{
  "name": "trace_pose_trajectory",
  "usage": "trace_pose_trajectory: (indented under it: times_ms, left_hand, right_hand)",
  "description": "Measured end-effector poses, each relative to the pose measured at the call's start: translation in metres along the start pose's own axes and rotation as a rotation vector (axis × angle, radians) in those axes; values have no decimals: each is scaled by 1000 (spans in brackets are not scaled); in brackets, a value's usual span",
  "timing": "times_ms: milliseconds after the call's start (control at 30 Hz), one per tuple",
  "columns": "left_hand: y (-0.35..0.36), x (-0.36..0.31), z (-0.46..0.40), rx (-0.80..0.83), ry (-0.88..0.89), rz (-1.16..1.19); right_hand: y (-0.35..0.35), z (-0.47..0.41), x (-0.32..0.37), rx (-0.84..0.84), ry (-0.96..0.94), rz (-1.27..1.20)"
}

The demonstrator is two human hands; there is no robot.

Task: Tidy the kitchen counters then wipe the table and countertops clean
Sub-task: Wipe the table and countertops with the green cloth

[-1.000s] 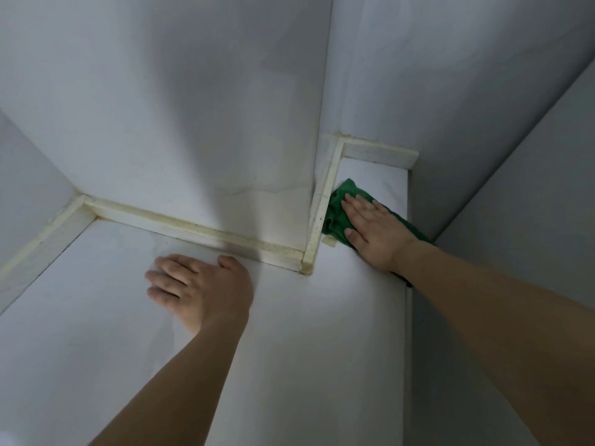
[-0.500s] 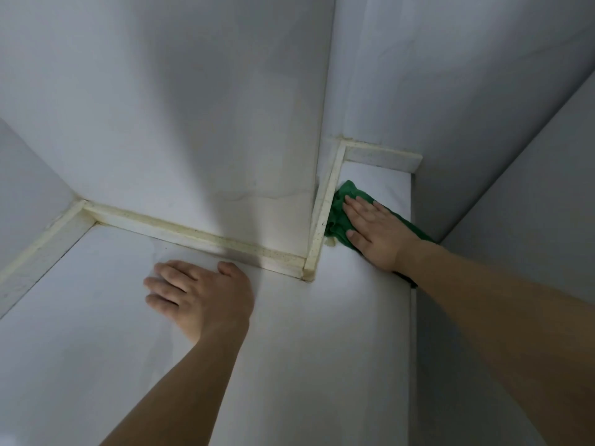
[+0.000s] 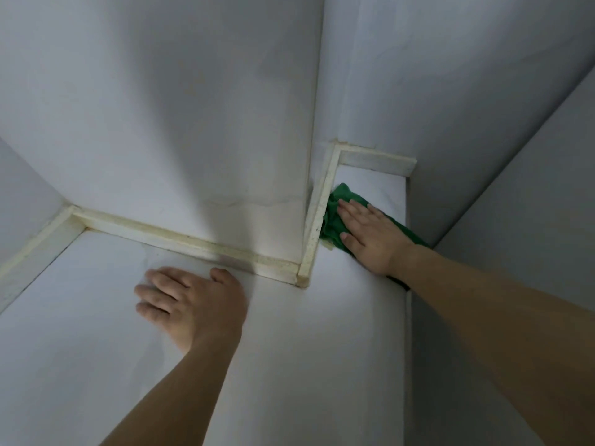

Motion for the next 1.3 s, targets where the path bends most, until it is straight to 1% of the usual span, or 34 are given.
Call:
trace_pose_trajectory:
  times_ms: [167, 233, 333, 467, 567, 767, 867, 933, 967, 1100, 1200, 1300]
  left_hand:
    - [6, 0, -2, -15, 2, -7]
    - [5, 1, -2, -8, 1, -5]
    - [1, -2, 1, -15, 3, 2]
    - [-4, -2, 1, 28, -7, 5]
    - [-4, -5, -2, 46, 2, 5]
    - [-8, -4, -6, 89, 7, 4]
    - [-12, -18, -20, 69, -13, 136]
    - [-9, -25, -23, 57, -79, 248]
    - [-5, -27, -22, 40, -98, 265]
    - [10, -27, -21, -47, -95, 257]
    - [10, -29, -19, -79, -96, 250]
    - [10, -28, -21, -91, -90, 227]
  right_hand:
    - [-3, -45, -15, 2, 78, 42]
    - [-1, -40, -13, 5, 102, 17]
    - [4, -22, -5, -48, 144, -9]
    - [6, -5, 7, -33, 166, -5]
    - [6, -10, 4, -69, 156, 15]
    - [7, -13, 3, -76, 142, 15]
    - [9, -21, -1, -73, 134, 20]
    - [7, -29, -7, -75, 123, 32]
    - [6, -34, -11, -73, 112, 42]
    - [5, -64, -30, -63, 112, 67]
    - [4, -85, -47, -75, 113, 63]
    - [5, -91, -49, -69, 124, 49]
Point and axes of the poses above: each hand's wrist, its own z-axis away from the middle knuckle, its own y-axis out of the palm, x = y × z, the point moved 2 cm from there along -z, towards the middle knuckle, and after that the axes turned 10 degrees about -x, right-handed, at the moved point
